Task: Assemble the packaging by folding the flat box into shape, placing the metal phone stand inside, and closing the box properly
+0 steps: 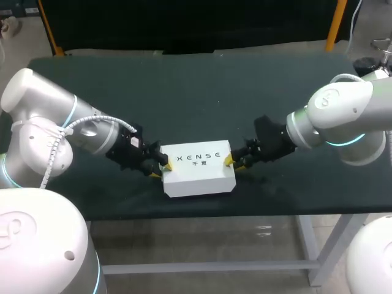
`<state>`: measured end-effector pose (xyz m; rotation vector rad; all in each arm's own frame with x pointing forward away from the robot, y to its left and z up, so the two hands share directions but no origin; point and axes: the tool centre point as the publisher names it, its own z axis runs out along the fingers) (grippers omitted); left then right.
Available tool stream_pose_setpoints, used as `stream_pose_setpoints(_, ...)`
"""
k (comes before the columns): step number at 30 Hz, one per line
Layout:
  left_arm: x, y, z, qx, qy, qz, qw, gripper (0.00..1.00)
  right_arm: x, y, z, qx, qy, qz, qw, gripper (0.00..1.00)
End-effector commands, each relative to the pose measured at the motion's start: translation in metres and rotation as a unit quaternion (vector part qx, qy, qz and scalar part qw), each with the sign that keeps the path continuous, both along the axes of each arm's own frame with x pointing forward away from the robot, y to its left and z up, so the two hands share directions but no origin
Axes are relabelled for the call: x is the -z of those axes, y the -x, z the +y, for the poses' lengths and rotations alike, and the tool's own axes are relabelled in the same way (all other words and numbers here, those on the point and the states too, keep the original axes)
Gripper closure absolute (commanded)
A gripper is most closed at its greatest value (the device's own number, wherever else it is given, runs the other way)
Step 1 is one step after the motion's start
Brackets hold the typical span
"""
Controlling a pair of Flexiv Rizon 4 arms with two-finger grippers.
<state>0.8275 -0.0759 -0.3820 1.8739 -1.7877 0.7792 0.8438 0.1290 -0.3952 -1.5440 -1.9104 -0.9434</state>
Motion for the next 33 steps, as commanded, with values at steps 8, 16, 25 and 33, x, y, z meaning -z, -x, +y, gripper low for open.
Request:
stream_pose_setpoints(8,0.0033,-0.0001,-0.0049,0.000,-0.001,0.000,1.000,0.55,0.0019,0.0001,0.0035,-0.003,-0.004,0.001,1.000,0.57)
stream_pose_setpoints(16,0.0033,-0.0001,-0.0049,0.000,-0.001,0.000,1.000,0.57,0.0019,0.0001,0.0035,-0.003,-0.004,0.001,1.000,0.57)
stream_pose_setpoints(25,0.0030,0.0000,-0.0053,0.001,-0.001,0.001,1.000,0.55,0.0005,0.0007,0.0037,-0.002,0.000,0.004,1.000,0.52)
stream_pose_setpoints(33,0.0015,0.0009,-0.0048,0.003,0.003,0.002,1.000,0.57,-0.0026,0.0023,0.0002,0.001,0.001,0.007,1.000,0.54)
